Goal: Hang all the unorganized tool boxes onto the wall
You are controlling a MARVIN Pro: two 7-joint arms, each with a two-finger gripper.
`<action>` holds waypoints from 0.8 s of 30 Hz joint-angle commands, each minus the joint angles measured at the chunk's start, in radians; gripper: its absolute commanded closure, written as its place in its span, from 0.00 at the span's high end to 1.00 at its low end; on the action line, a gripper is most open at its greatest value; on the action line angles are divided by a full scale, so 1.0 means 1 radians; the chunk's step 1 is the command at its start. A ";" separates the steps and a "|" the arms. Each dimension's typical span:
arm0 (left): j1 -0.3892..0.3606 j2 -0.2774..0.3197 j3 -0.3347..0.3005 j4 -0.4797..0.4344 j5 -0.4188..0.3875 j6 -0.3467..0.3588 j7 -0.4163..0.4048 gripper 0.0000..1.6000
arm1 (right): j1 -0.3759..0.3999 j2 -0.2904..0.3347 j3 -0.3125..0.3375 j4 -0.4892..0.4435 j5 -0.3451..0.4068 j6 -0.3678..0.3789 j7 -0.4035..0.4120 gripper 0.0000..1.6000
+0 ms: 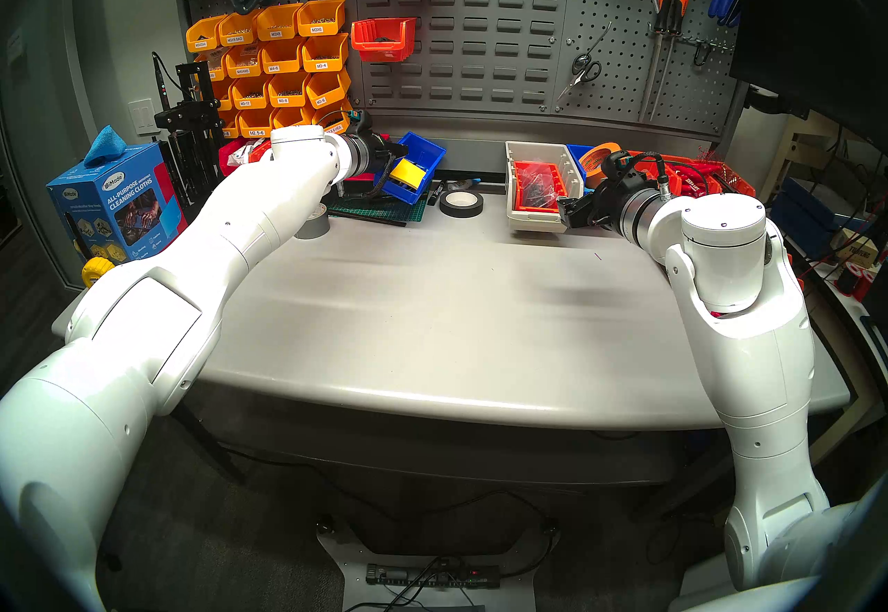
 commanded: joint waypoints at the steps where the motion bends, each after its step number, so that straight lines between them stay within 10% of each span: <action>1: -0.066 -0.008 -0.025 -0.007 -0.002 -0.032 -0.028 0.00 | 0.012 -0.002 0.002 -0.010 0.002 -0.003 0.001 1.00; 24: 0.066 0.062 -0.074 -0.178 -0.038 -0.029 -0.027 0.00 | 0.013 -0.002 0.002 -0.010 0.002 -0.003 0.001 1.00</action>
